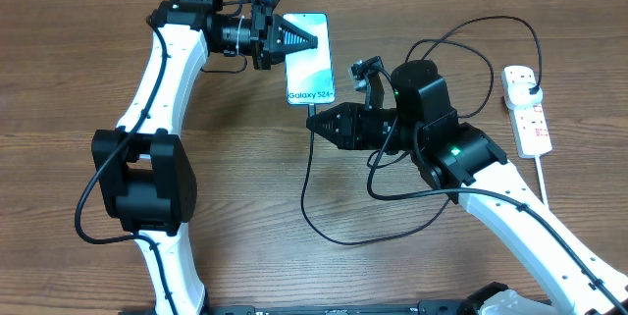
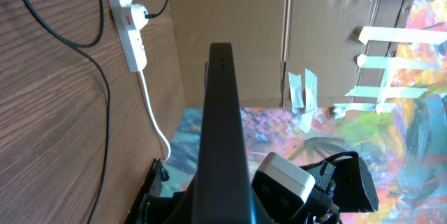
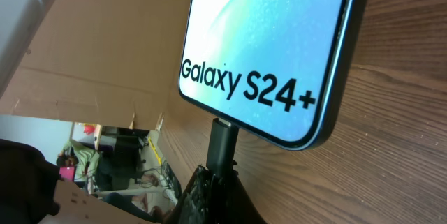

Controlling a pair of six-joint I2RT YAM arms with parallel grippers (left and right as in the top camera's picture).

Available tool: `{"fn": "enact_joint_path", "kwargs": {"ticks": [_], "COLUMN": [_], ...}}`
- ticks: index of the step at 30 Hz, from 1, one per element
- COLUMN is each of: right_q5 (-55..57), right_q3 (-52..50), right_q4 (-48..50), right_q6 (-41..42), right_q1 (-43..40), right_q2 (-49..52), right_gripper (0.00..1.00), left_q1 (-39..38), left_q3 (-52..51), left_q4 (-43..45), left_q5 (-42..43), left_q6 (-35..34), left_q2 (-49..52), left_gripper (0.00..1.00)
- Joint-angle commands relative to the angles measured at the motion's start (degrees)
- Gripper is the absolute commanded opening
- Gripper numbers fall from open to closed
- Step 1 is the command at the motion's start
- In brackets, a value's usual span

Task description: Plug charger to phone and switch on socket

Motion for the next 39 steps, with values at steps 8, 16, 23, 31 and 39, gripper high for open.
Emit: {"fn": "enact_joint_path", "kwargs": {"ticks": [8, 16, 23, 31, 39], "right_q5": [2.97, 5.38, 9.18, 9.66, 10.49], "right_q3": [1.14, 1.14, 1.14, 1.14, 1.14], "right_q4": [-1.68, -8.68, -15.37, -16.87, -18.29], "right_q6": [-0.98, -3.23, -5.25, -5.46, -5.46], "right_q1": [-1.03, -2.89, -3.28, -3.28, -3.26], "right_q2": [0.28, 0.28, 0.28, 0.28, 0.28], "right_gripper": [0.49, 0.68, 0.74, 0.75, 0.75], "left_q1": [-2.49, -2.58, -2.62, -2.62, -2.58], "left_q3": [0.48, -4.63, -12.0, -20.22, -21.75], "left_q4": [-1.57, -7.89, -3.45, 5.05, 6.19], "left_q5": [-16.72, -32.39, -41.59, -42.29, -41.97], "left_q6": [6.21, 13.79, 13.81, 13.53, 11.8], "left_q2": [-0.66, -0.55, -0.44, -0.31, 4.0], "left_gripper": [0.04, 0.04, 0.04, 0.04, 0.04]}}
